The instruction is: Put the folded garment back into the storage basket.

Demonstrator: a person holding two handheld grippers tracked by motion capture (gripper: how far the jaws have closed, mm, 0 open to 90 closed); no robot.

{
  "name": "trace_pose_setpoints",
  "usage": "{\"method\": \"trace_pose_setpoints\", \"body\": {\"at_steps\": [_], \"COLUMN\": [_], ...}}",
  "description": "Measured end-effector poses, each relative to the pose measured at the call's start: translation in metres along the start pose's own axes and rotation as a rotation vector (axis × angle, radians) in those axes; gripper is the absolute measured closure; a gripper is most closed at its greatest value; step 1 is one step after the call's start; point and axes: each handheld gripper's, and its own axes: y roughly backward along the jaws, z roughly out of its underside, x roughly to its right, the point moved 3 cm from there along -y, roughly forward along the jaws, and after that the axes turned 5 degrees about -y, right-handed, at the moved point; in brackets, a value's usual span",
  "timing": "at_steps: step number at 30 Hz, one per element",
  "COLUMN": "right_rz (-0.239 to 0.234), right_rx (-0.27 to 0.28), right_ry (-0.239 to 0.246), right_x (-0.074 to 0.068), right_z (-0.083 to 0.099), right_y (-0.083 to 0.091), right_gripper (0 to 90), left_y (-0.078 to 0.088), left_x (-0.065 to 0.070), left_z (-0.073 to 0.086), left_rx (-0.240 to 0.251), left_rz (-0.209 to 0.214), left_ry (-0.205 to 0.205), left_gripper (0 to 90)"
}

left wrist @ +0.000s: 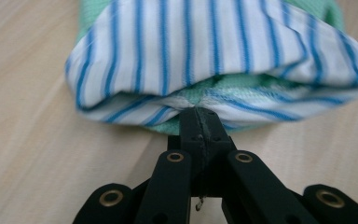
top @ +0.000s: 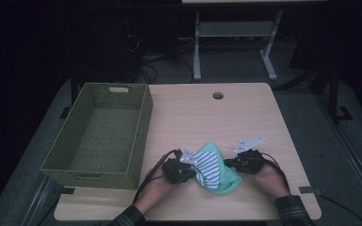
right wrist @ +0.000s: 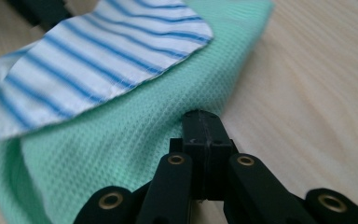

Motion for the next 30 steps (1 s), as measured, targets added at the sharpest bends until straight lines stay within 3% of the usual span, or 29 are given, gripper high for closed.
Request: {"method": "trace_pose_setpoints", "body": {"at_steps": [13,18,24,26,30], "right_rz": [-0.029,-0.032,-0.008,0.008,0.044], "right_rx": [-0.012,-0.008,0.025,0.041,0.057], "right_ry": [-0.011,-0.007,-0.021,-0.034,-0.072], "right_x": [-0.015,-0.021,-0.018,-0.015,-0.008], "right_z": [0.012,0.016,0.02,0.023,0.031], "right_y": [0.01,0.014,0.022,0.027,0.036], "right_gripper": [89.8,89.8,85.4,83.1,69.9], "left_y": [-0.013,-0.016,-0.003,0.003,0.012], "left_x": [-0.025,-0.033,-0.032,-0.031,-0.03], "left_z": [-0.015,-0.02,-0.02,-0.021,-0.025], "left_rx": [0.0,0.011,0.033,0.04,0.056], "left_rz": [-0.058,-0.057,-0.035,-0.012,0.003], "left_ry": [-0.007,-0.004,0.003,-0.016,-0.058], "left_gripper": [89.5,89.5,87.2,83.7,77.0]}}
